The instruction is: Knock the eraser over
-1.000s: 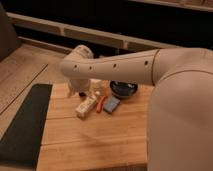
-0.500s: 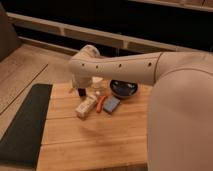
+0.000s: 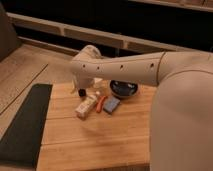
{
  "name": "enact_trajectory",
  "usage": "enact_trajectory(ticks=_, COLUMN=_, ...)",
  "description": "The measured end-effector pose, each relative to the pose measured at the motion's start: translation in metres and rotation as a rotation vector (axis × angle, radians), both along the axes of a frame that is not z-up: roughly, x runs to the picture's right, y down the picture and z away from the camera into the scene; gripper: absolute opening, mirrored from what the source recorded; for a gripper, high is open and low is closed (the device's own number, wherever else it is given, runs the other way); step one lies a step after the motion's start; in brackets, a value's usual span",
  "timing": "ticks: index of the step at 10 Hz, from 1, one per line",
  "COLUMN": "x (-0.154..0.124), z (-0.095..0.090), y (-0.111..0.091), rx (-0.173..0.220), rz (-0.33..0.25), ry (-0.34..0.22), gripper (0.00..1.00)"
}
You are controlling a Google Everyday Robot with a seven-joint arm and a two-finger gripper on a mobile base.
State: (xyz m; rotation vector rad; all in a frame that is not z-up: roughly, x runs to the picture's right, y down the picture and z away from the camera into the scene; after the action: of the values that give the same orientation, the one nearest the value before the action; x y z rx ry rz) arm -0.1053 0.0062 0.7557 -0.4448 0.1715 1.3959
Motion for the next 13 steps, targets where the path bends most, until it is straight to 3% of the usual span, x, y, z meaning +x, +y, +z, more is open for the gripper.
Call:
enact_trajectory(ticks=4, x=-0.017, z=0.034, y=0.005, rx=-0.043, rz=-0.123, ry=0.034, gripper=0.65)
enact_trajectory(ticks=5, x=-0.028, z=0.052, y=0.007, rx=-0.069, rz=-0.141, ry=0.030, gripper=0.65)
enact_trajectory(ticks=7, x=-0.045, z=0.075, y=0.008, rx=-0.090, rz=-0.141, ry=-0.007, gripper=0.65)
enact_trajectory(ticks=10, x=-0.076, z=0.119, y=0.002, rx=-0.123, rz=-0.116, ry=-0.111, gripper=0.65)
enact_trajectory(ticks=13, x=-0.093, z=0.146, y=0.005, rx=-0.148, rz=-0.139, ry=-0.181, gripper=0.65)
